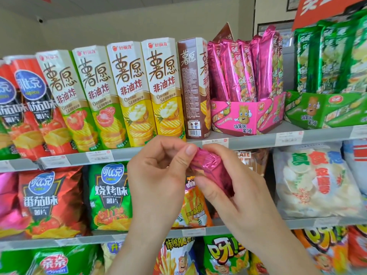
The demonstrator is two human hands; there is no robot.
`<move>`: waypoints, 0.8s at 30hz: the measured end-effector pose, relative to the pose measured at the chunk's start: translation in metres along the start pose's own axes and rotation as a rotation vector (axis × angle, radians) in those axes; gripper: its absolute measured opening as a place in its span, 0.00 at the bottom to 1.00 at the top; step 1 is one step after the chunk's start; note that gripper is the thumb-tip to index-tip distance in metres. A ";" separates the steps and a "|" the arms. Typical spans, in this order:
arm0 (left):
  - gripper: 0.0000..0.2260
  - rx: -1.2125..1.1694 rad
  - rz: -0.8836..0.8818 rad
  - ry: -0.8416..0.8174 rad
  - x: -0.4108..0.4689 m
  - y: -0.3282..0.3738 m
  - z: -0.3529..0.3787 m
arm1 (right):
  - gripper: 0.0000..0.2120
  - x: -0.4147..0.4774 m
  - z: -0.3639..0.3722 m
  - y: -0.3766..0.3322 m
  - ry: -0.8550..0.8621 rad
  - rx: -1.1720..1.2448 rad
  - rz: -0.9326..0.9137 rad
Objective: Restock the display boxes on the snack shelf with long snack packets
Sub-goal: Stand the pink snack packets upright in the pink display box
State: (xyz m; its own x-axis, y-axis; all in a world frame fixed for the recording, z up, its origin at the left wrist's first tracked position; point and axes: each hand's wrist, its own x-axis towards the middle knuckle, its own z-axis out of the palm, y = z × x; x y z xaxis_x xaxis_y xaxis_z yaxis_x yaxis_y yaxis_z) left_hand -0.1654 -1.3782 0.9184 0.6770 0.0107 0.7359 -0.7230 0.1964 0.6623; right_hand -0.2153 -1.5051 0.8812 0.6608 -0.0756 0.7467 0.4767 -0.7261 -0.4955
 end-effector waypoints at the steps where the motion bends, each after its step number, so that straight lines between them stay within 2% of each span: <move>1: 0.05 -0.021 0.010 0.025 0.002 0.000 -0.002 | 0.28 -0.001 -0.002 0.003 -0.038 0.016 0.030; 3: 0.03 -0.098 0.005 0.081 0.009 -0.001 -0.009 | 0.32 -0.004 -0.006 0.010 -0.150 0.091 0.115; 5: 0.03 -0.138 -0.029 0.112 0.015 -0.003 -0.015 | 0.28 -0.008 -0.010 0.015 -0.241 0.227 0.180; 7: 0.03 -0.152 -0.084 0.102 0.015 -0.007 -0.014 | 0.23 -0.010 -0.011 0.018 -0.253 0.243 0.173; 9: 0.03 -0.177 -0.135 0.030 0.014 -0.010 -0.014 | 0.21 -0.011 -0.012 0.018 -0.224 0.146 0.141; 11: 0.05 -0.182 -0.170 -0.115 0.015 -0.011 -0.017 | 0.20 -0.012 -0.015 0.018 -0.192 0.027 0.128; 13: 0.08 -0.047 -0.106 -0.242 0.018 -0.008 -0.019 | 0.20 -0.012 -0.018 0.015 -0.185 -0.069 0.132; 14: 0.07 0.038 -0.044 -0.252 0.019 -0.007 -0.019 | 0.21 -0.012 -0.018 0.013 -0.184 -0.102 0.133; 17: 0.05 0.191 0.090 -0.141 0.021 -0.007 -0.019 | 0.25 -0.013 -0.021 0.010 -0.177 -0.176 0.131; 20: 0.06 0.365 0.172 -0.061 0.019 -0.011 -0.020 | 0.27 -0.013 -0.026 0.012 -0.218 -0.210 0.127; 22: 0.07 0.412 0.146 -0.034 0.020 -0.013 -0.021 | 0.28 -0.014 -0.033 0.015 -0.304 -0.105 0.167; 24: 0.05 0.362 0.087 -0.003 0.024 -0.015 -0.026 | 0.33 -0.015 -0.043 0.021 -0.420 -0.007 0.234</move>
State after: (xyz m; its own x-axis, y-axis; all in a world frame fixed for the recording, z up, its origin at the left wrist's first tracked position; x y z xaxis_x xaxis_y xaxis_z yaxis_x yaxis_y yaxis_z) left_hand -0.1350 -1.3556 0.9223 0.6107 0.0092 0.7918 -0.7801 -0.1650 0.6036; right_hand -0.2401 -1.5488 0.8784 0.9275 0.0441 0.3713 0.2847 -0.7270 -0.6249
